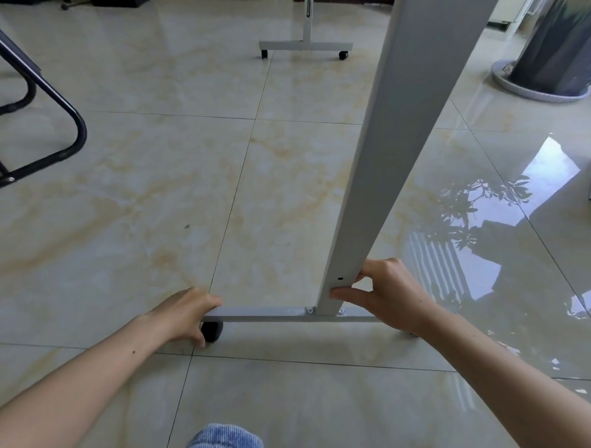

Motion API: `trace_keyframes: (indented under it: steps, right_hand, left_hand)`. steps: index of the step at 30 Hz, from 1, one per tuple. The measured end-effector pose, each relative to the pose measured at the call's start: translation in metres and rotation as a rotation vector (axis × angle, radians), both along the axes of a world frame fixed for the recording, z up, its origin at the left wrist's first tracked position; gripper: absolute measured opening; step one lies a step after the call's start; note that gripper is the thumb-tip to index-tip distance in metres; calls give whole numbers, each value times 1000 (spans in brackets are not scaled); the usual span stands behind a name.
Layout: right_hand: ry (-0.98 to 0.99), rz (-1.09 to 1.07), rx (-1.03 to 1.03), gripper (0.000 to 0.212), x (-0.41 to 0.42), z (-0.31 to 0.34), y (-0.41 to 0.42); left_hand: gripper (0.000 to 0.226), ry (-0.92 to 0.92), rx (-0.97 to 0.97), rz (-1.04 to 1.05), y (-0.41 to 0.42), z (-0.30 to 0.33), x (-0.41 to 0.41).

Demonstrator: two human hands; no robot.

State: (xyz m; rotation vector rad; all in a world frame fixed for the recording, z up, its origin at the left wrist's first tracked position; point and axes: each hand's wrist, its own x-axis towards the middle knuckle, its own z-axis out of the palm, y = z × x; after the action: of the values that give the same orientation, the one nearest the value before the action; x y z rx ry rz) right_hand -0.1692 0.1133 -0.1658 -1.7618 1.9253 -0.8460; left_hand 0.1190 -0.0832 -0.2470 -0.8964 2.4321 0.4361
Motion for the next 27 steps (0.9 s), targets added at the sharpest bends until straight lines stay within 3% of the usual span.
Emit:
trace_keyframes:
  steps: [5, 8, 14, 17, 20, 23, 26, 27]
  right_hand:
    - [14, -5, -20, 17, 2, 0, 0]
    - [21, -7, -31, 19, 4, 0, 1]
    - [7, -26, -25, 22, 4, 0, 2]
    - [2, -29, 35, 40, -1, -1, 9]
    - [154, -101, 174, 62, -22, -12, 23]
    - [428, -239, 398, 70, -50, -25, 43]
    - [556, -325, 592, 61, -71, -40, 59]
    - [565, -333, 632, 51, -75, -45, 64]
  left_hand:
    - [53, -61, -60, 41, 5, -1, -9]
    - [42, -9, -133, 41, 14, -10, -9]
    - [46, -5, -148, 78, 17, -15, -5]
    - [68, 21, -109, 85, 13, -14, -6]
    - [80, 127, -88, 165, 11, -5, 0]
    - [68, 186, -80, 192, 8, 5, 7]
    - [21, 185, -124, 170, 7, 12, 11]
    - [29, 179, -142, 169, 8, 12, 12]
